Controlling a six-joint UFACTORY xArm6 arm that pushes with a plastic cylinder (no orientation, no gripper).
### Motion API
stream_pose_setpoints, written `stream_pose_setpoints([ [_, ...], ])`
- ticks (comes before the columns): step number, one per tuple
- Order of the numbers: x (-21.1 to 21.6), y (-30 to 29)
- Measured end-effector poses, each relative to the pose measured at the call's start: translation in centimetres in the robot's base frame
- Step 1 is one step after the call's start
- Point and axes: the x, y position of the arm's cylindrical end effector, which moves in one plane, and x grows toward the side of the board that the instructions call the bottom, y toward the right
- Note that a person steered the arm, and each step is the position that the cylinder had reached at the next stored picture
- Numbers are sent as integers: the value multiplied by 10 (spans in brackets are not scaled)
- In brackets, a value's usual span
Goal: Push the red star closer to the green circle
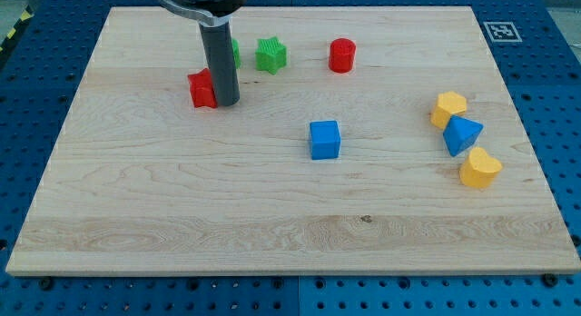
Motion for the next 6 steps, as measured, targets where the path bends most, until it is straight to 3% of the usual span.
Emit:
stream_pose_setpoints([
  [2,31,-4],
  [4,33,-54],
  [6,17,-48],
])
